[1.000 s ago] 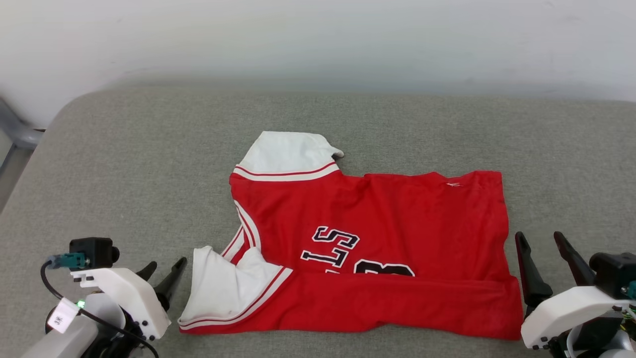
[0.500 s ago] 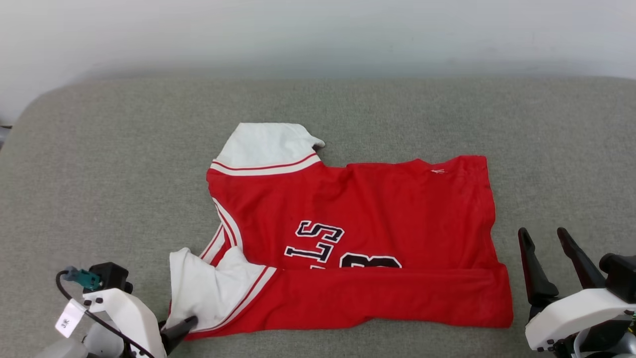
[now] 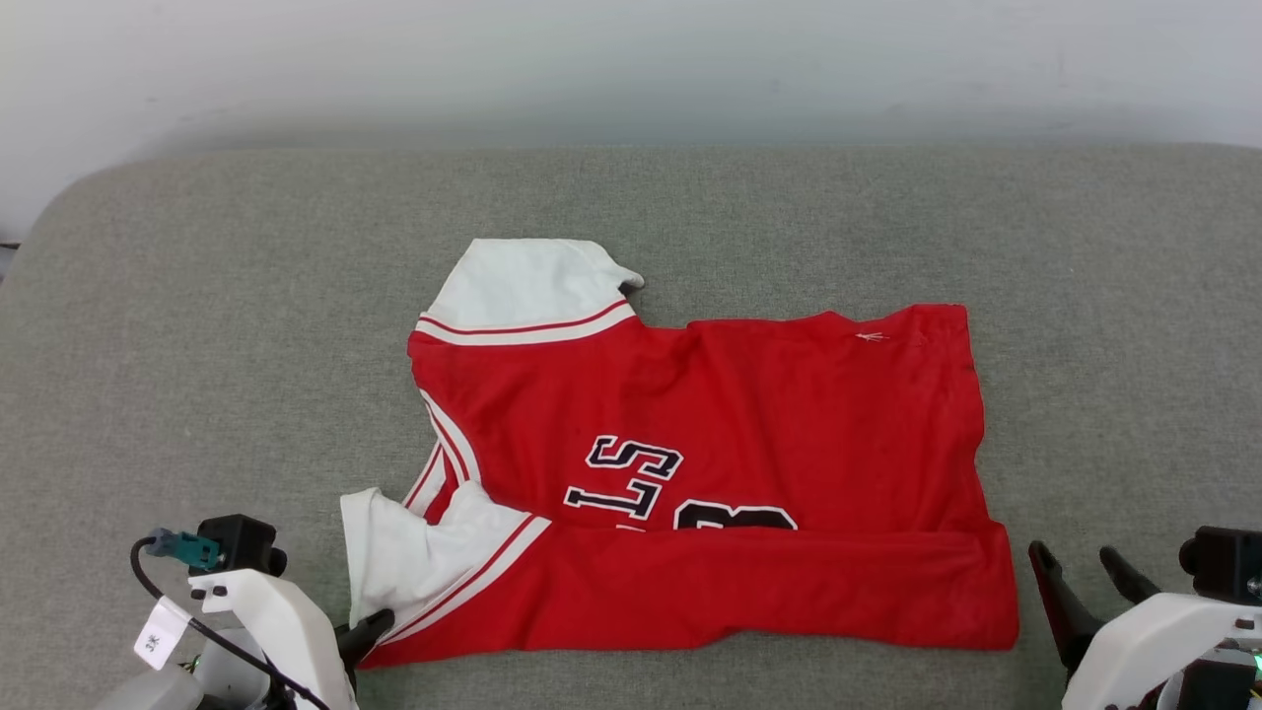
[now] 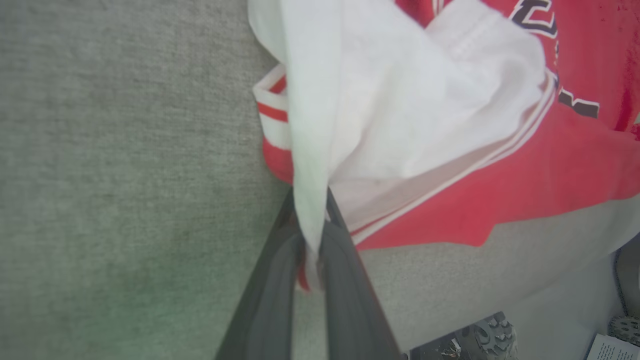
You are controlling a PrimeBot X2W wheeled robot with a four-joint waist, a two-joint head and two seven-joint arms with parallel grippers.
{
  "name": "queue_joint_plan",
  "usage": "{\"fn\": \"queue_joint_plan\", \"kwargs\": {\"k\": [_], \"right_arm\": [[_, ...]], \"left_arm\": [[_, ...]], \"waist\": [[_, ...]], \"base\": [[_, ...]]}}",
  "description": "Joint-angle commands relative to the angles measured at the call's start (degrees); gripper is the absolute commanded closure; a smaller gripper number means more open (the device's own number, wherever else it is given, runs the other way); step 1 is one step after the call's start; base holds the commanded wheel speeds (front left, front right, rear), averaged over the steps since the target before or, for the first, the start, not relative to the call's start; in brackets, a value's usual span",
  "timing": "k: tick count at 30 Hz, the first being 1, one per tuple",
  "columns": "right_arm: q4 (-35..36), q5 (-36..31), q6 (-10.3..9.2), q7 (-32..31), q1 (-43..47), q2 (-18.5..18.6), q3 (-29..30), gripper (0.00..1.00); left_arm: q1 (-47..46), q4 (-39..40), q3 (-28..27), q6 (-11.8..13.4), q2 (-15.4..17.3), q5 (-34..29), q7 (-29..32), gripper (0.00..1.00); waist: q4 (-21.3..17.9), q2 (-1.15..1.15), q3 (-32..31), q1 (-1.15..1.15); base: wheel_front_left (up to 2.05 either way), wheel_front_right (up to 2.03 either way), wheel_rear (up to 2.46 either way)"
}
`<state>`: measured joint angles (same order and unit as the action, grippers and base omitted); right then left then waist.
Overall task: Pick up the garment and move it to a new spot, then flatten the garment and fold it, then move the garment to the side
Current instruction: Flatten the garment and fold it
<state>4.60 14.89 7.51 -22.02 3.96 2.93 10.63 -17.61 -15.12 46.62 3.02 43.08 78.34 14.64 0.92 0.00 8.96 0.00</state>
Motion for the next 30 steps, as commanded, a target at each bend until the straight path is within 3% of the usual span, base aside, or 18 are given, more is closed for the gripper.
{"fn": "queue_joint_plan", "kwargs": {"k": [1, 5, 9, 20, 21, 23, 30], "right_arm": [[0.00, 0.10, -0.04, -1.79, 0.59, -0.06, 0.43, 0.00], [0.09, 1.01, -0.04, -13.10, 1.11, 1.15, 0.87, 0.00], [0.16, 1.72, -0.04, -19.69, -0.88, 2.02, -0.76, 0.00], [-10.41, 3.52, -0.02, -25.60, -6.01, 1.99, -7.14, 0.00], [-11.38, 4.04, 0.03, -25.99, -6.09, 1.72, -7.57, 0.51], [-12.26, 4.68, 0.05, -25.93, -6.37, 1.34, -8.21, 1.00], [-9.55, 5.29, -0.03, -24.99, -6.48, 2.89, -7.03, 1.00]], "left_arm": [[0.24, 0.37, 0.19, 0.09, -0.10, -0.37, -0.48, 1.00], [-0.01, 3.10, -0.84, 0.95, 1.56, -1.85, -2.54, 1.00], [-0.93, 6.83, -1.35, 2.32, 2.98, -3.22, -3.28, 1.00], [-1.55, 11.06, -1.64, 3.82, 3.61, -4.15, -3.67, 1.00], [-1.37, 11.05, -1.64, 3.88, 3.54, -3.99, -3.60, 1.00], [-1.03, 10.88, -1.66, 3.87, 3.50, -4.01, -3.69, 1.00], [0.37, 11.22, -1.51, 4.62, 3.31, -4.15, -4.83, 1.00]], "waist": [[0.45, 0.00, -0.64, 0.00], [1.11, 0.00, -0.94, 0.00], [1.83, 0.00, 0.30, 0.00], [3.04, 0.00, 4.03, 0.00], [3.10, 0.00, 4.09, 0.00], [3.20, 0.00, 4.07, 0.00], [3.62, 0.00, 0.95, 0.00]], "base": [[0.00, 0.00, 0.00], [0.00, 0.00, 0.00], [0.00, 0.00, 0.00], [0.00, 0.00, 0.00], [0.00, 0.00, 0.00], [0.00, 0.00, 0.00], [0.00, 0.00, 0.00]]}}
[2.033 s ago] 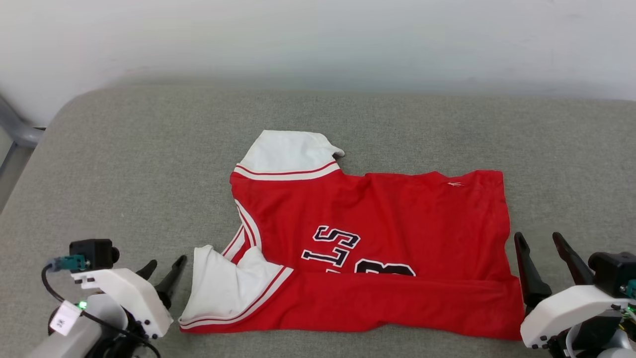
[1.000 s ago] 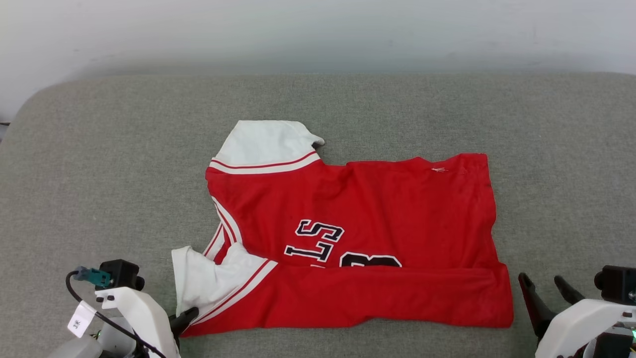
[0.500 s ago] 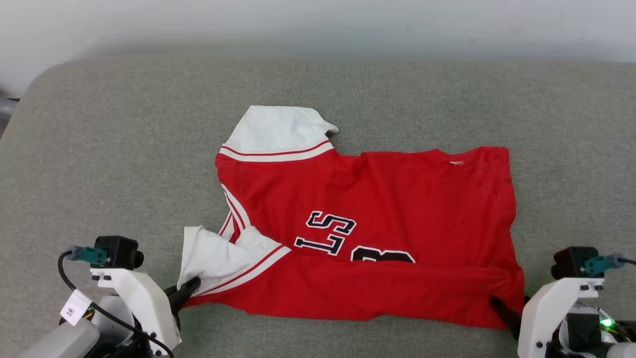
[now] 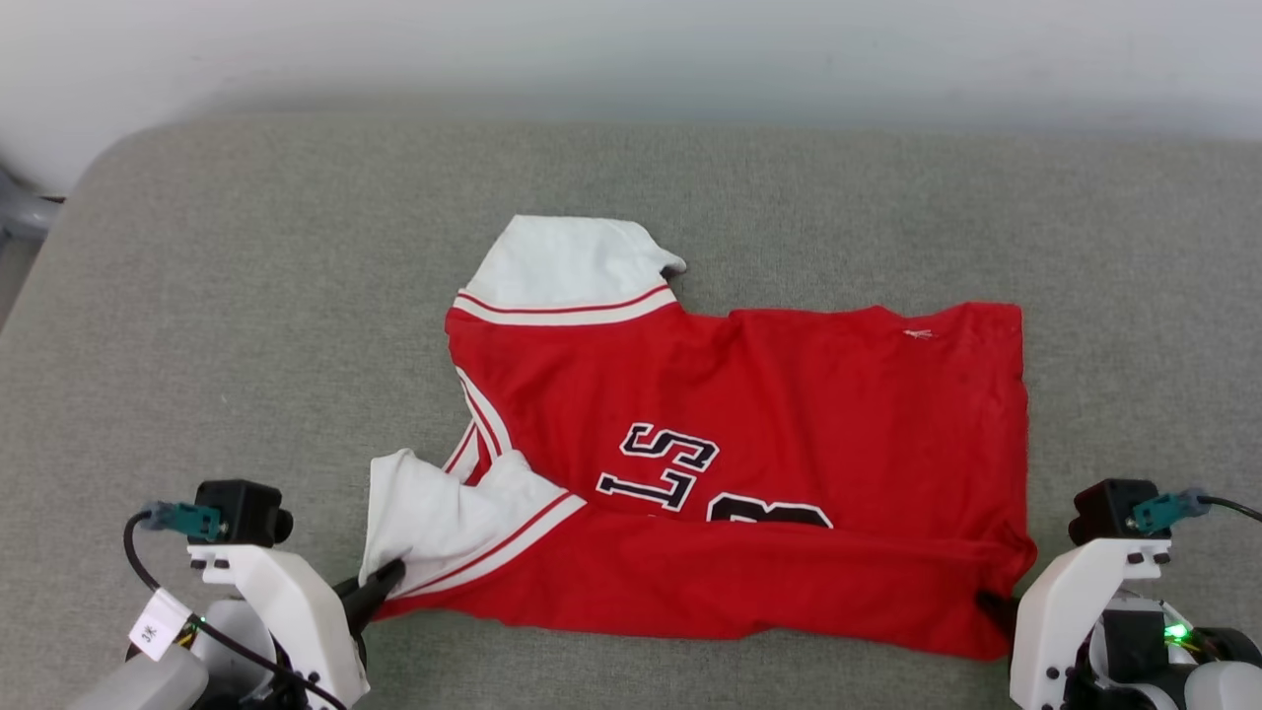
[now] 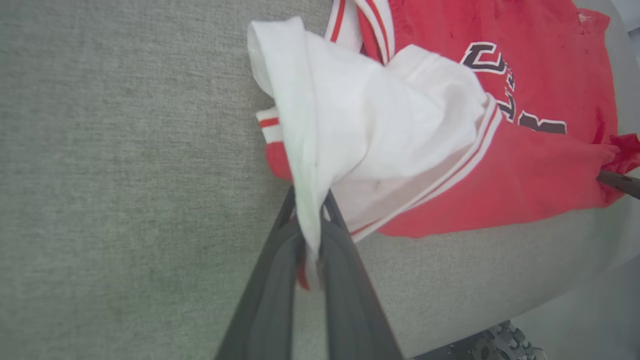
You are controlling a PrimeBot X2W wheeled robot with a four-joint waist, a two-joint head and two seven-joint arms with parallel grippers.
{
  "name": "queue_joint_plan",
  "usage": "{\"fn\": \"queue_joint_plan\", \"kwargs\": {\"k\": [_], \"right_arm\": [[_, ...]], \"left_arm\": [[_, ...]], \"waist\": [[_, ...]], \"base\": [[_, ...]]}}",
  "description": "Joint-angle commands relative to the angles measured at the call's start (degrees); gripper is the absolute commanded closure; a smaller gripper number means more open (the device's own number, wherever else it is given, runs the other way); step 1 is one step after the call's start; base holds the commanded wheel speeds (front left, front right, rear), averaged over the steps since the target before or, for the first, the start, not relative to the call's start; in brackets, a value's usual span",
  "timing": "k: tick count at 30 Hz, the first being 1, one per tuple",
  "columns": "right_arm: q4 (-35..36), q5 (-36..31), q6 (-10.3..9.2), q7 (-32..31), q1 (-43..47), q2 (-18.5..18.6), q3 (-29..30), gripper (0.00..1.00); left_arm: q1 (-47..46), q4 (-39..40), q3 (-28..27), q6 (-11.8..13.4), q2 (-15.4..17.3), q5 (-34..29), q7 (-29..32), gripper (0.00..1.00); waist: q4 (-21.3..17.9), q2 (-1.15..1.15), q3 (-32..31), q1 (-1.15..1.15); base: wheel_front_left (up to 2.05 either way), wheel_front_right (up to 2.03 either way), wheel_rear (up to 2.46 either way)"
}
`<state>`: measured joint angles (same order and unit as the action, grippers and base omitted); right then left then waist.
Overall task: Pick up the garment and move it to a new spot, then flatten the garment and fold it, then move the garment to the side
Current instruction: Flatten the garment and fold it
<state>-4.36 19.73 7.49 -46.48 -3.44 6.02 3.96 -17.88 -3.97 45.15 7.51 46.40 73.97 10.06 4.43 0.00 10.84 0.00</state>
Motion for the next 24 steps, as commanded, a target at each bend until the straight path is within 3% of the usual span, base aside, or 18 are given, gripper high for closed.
{"fn": "queue_joint_plan", "kwargs": {"k": [1, 11, 15, 20, 21, 22, 23, 24], "right_arm": [[0.19, 0.75, 0.00, -0.76, 1.43, -0.05, -0.33, 1.00], [6.42, 2.59, -0.01, -4.83, 9.74, 1.44, 0.12, 1.00], [8.72, 3.69, 0.00, -6.37, 13.08, 0.81, 1.53, 1.00], [9.25, 3.37, -0.01, -6.97, 15.61, -0.11, 2.83, 1.00], [8.83, 3.42, 0.00, -6.49, 16.01, -0.44, 3.00, 0.74], [8.45, 3.58, 0.00, -5.72, 16.17, -0.77, 3.23, 0.46], [8.01, 3.65, 0.00, -4.87, 16.32, -0.98, 3.22, 0.00], [7.65, 3.47, 0.00, -3.65, 16.58, -1.14, 3.06, 0.00]], "left_arm": [[1.09, 0.26, 0.05, 0.40, 0.00, 0.37, -0.23, 1.00], [9.05, 4.13, 1.13, 5.21, 2.55, 2.95, 0.12, 1.00], [11.91, 6.51, 0.76, 6.73, 4.23, 4.27, -0.10, 1.00], [13.66, 7.22, 1.58, 6.38, 3.35, 5.37, 0.26, 1.00], [13.34, 6.81, 1.73, 6.01, 2.81, 4.71, -0.20, 1.00], [12.94, 6.24, 1.51, 5.75, 2.02, 4.86, -0.76, 0.66], [12.82, 5.65, 1.86, 5.31, 1.27, 5.04, -0.53, 0.13], [12.53, 4.79, 2.17, 5.00, 0.76, 4.72, -0.40, 0.00]], "waist": [[0.18, 0.00, -1.72, 0.00], [0.76, 0.00, -10.83, 0.00], [0.95, 0.00, -11.72, 0.00], [0.90, 0.00, -11.82, 0.00], [0.88, 0.00, -11.74, 0.00], [0.87, 0.00, -11.64, 0.00], [0.88, 0.00, -11.56, 0.00], [0.89, 0.00, -11.49, 0.00]], "base": [[0.00, 0.00, 0.00], [0.00, 0.00, 0.00], [0.00, 0.00, 0.00], [0.00, 0.00, 0.00], [0.00, 0.00, 0.00], [0.00, 0.00, 0.00], [0.00, 0.00, 0.00], [0.00, 0.00, 0.00]]}}
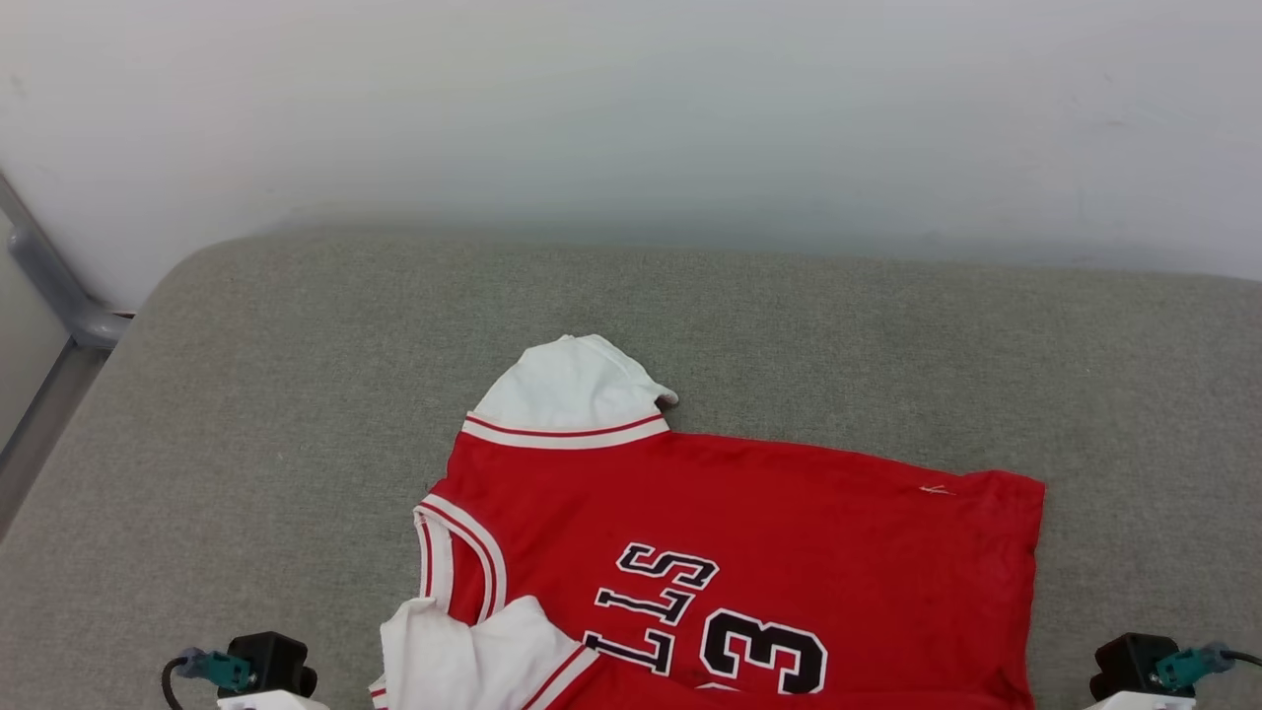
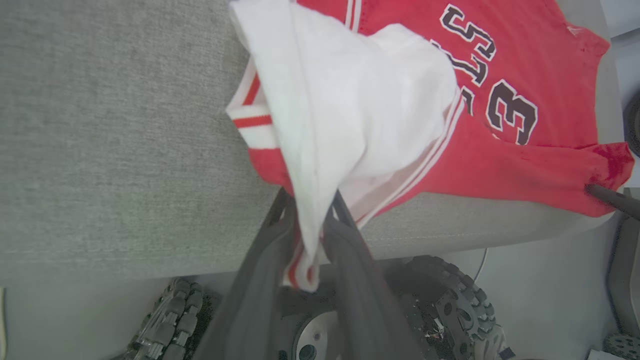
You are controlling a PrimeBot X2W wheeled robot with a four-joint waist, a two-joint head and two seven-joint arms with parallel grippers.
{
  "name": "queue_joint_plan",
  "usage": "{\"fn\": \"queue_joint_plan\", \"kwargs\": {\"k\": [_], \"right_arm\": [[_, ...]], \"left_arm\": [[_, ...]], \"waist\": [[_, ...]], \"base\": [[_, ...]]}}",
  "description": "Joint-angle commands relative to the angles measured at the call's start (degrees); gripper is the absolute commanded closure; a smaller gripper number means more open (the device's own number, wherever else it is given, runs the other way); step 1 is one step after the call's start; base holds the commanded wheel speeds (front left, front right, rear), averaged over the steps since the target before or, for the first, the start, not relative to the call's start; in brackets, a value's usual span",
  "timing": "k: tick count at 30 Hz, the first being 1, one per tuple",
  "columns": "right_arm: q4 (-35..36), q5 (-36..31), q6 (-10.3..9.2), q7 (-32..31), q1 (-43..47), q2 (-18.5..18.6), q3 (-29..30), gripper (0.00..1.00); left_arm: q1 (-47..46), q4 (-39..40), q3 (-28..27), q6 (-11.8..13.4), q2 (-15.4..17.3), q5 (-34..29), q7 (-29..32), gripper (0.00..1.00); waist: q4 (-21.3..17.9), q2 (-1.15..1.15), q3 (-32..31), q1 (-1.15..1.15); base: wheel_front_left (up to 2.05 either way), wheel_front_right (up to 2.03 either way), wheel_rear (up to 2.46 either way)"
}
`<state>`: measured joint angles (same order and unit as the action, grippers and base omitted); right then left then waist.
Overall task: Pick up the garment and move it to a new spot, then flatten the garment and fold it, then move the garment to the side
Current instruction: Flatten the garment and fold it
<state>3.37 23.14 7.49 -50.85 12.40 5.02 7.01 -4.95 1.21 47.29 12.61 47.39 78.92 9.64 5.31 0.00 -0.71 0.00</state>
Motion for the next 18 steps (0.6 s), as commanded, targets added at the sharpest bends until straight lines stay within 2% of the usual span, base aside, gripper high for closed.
{"fn": "queue_joint_plan", "kwargs": {"k": [1, 6, 8, 13, 18], "right_arm": [[-0.07, 0.05, 0.00, 0.72, 0.73, -0.14, 0.01, 0.00], [-0.17, -0.98, -0.01, 11.73, 0.61, -0.04, -1.13, 0.00], [0.15, -2.00, 0.00, 17.37, 0.24, 0.29, -1.74, 0.00], [0.62, -4.67, -0.01, 30.43, -2.12, -0.11, -0.84, 0.00], [1.80, -7.94, -0.01, 37.95, -6.09, -1.39, 0.85, 0.00]], "left_arm": [[-0.40, -0.40, 0.03, -0.10, -0.23, -0.24, 0.02, 0.00], [-2.51, -2.95, -0.30, -1.19, -2.19, -1.77, -1.80, 0.00], [-3.56, -3.58, -0.56, -0.66, -1.82, -3.69, -3.29, 0.00], [-6.36, -3.78, -2.29, 0.94, -2.84, -8.94, -10.16, 0.00], [-9.77, -4.04, -4.99, 1.78, -5.28, -13.08, -18.44, 0.00]], "waist": [[0.00, 0.00, 0.06, 0.00], [-0.26, 0.00, 0.34, 0.00], [-0.51, 0.00, 0.33, 0.00], [-1.36, 0.00, 0.66, 0.00], [-2.35, 0.00, 3.42, 0.00]], "base": [[0.00, 0.00, 0.00], [0.00, 0.00, 0.00], [0.00, 0.00, 0.00], [0.00, 0.00, 0.00], [0.00, 0.00, 0.00]]}}
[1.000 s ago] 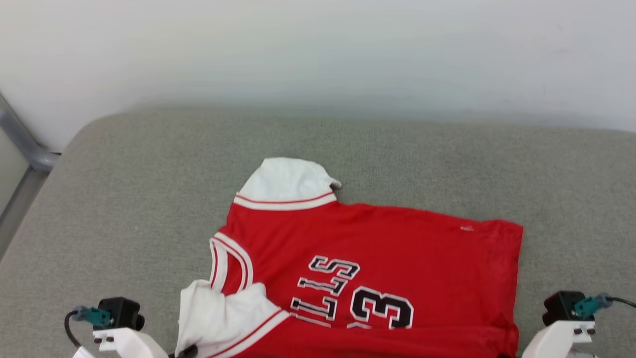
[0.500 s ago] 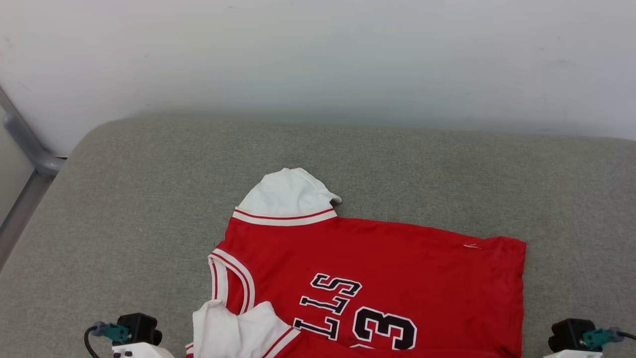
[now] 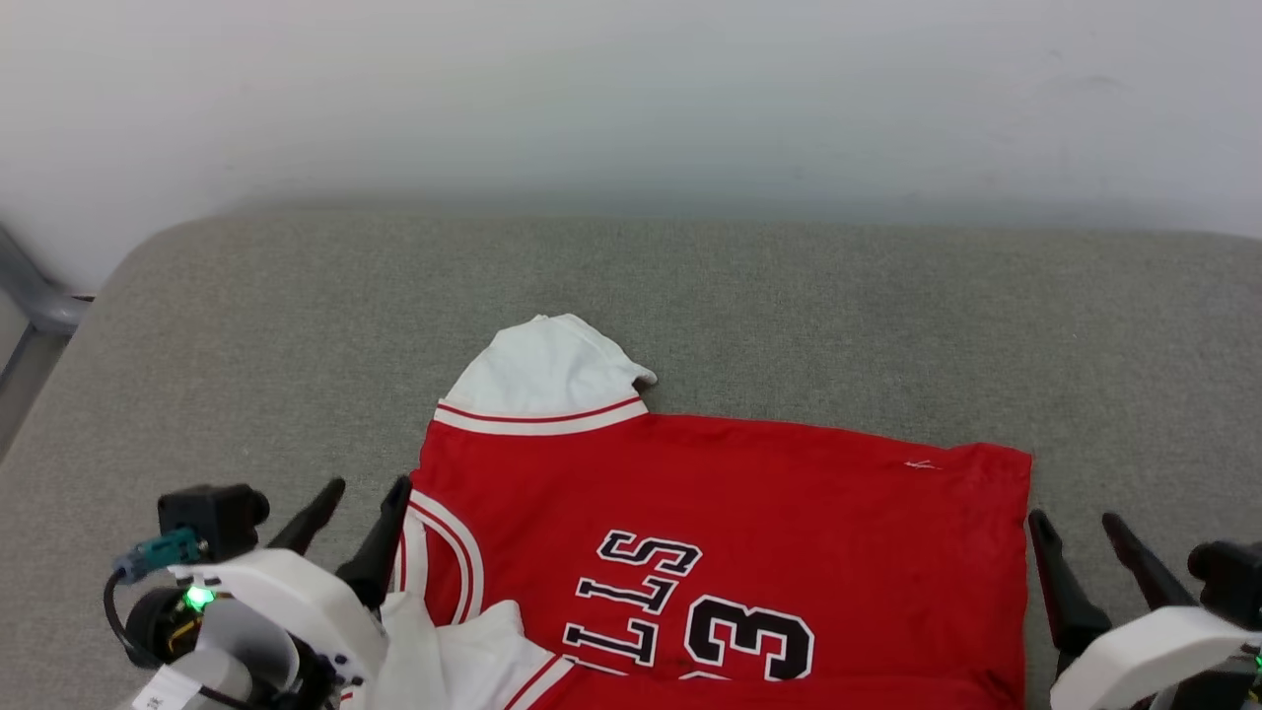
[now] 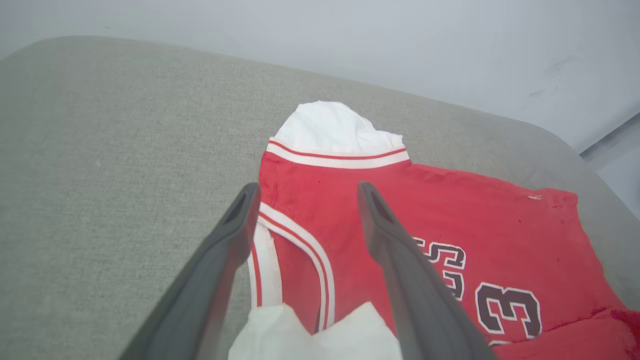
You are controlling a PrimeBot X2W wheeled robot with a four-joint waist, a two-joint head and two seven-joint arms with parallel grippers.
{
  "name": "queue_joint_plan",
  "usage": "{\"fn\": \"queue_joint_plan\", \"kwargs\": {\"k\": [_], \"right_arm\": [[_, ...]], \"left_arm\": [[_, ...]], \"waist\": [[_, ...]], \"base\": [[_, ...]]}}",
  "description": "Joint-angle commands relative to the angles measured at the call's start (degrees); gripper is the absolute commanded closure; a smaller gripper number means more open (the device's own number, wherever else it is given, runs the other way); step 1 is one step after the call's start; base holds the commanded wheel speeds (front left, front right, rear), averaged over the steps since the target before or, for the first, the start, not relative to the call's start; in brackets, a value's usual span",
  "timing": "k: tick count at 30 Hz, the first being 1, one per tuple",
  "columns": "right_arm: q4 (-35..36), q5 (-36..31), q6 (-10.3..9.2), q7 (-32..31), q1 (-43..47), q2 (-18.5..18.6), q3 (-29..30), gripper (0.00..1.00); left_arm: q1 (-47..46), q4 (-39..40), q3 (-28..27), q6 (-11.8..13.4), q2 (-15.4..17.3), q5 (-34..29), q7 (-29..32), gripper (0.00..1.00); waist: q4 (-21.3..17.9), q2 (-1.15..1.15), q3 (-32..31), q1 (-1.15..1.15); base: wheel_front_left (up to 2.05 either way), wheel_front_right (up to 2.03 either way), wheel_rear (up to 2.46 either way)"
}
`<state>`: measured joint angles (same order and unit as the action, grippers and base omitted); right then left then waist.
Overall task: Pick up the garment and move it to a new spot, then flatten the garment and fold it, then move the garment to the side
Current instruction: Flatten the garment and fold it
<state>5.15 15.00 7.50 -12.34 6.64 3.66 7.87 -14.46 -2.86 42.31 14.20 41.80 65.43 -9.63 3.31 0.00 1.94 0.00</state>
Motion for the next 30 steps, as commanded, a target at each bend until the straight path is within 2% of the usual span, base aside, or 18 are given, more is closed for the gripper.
{"fn": "queue_joint_plan", "kwargs": {"k": [1, 4, 8, 9, 12, 16, 20, 21, 22, 25, 30], "right_arm": [[0.35, -0.45, -0.02, 0.76, -1.17, -0.20, 0.05, 0.00], [2.04, -1.79, -0.02, 3.48, -4.22, -0.58, -0.33, 0.00], [3.88, -3.66, -0.02, 5.10, -8.42, -0.80, -0.57, 0.00], [4.54, -3.20, -0.02, 6.11, -11.43, -0.81, -0.80, 0.00], [4.73, -2.56, -0.02, 7.13, -14.26, -0.82, -1.14, 0.00], [4.16, -1.80, -0.02, 8.30, -16.65, -0.81, -1.99, 0.00], [2.70, -0.74, -0.02, 9.58, -17.61, -0.82, -2.61, 0.00], [2.37, -0.38, -0.02, 10.08, -17.77, -0.82, -2.77, 0.00], [1.23, 0.40, -0.02, 10.97, -17.78, -0.82, -3.04, 0.00], [0.16, 1.42, -0.02, 11.95, -17.73, -0.81, -3.47, 0.00], [-1.61, 3.05, -0.02, 13.20, -17.72, -0.83, -4.21, 0.00]], "left_arm": [[-1.22, -0.23, -0.56, 0.16, -0.19, -0.62, -0.87, 0.00], [-4.14, -0.97, -2.77, -0.32, -1.78, -2.80, -3.82, 0.00], [-8.43, -2.74, -5.63, -2.32, -3.52, -3.40, -4.86, 0.00], [-12.20, -5.11, -7.61, -4.09, -3.75, -3.72, -5.15, 0.00], [-16.81, -7.30, -8.03, -6.80, -3.24, -3.64, -3.33, 0.00], [-23.71, -10.16, -6.71, -11.73, -1.19, -2.31, 4.57, 0.00], [-30.25, -13.20, -4.93, -16.39, 1.58, 0.06, 16.09, 0.00], [-31.83, -13.91, -4.47, -17.25, 2.35, 0.68, 19.36, 0.00], [-36.23, -15.95, -3.35, -18.74, 4.28, 2.58, 28.13, 0.00], [-39.44, -18.11, -2.34, -19.41, 5.54, 4.16, 35.77, 0.00], [-43.01, -21.40, -0.96, -20.05, 6.09, 5.35, 42.89, 0.00]], "waist": [[-0.57, 0.00, 1.63, 0.00], [-1.42, 0.00, 5.13, 0.00], [-2.73, 0.00, 10.20, 0.00], [-4.08, 0.00, 13.76, 0.00], [-5.55, 0.00, 16.88, 0.00], [-7.65, 0.00, 19.95, 0.00], [-9.94, 0.00, 22.03, 0.00], [-10.55, 0.00, 22.50, 0.00], [-12.13, 0.00, 23.83, 0.00], [-13.61, 0.00, 24.98, 0.00], [-15.57, 0.00, 26.86, 0.00]], "base": [[0.00, 0.00, 0.00], [0.00, 0.00, 0.00], [0.00, 0.00, 0.00], [0.00, 0.00, 0.00], [0.00, 0.00, 0.00], [0.00, 0.00, 0.00], [0.00, 0.00, 0.00], [0.00, 0.00, 0.00], [0.00, 0.00, 0.00], [0.00, 0.00, 0.00], [0.00, 0.00, 0.00]]}}
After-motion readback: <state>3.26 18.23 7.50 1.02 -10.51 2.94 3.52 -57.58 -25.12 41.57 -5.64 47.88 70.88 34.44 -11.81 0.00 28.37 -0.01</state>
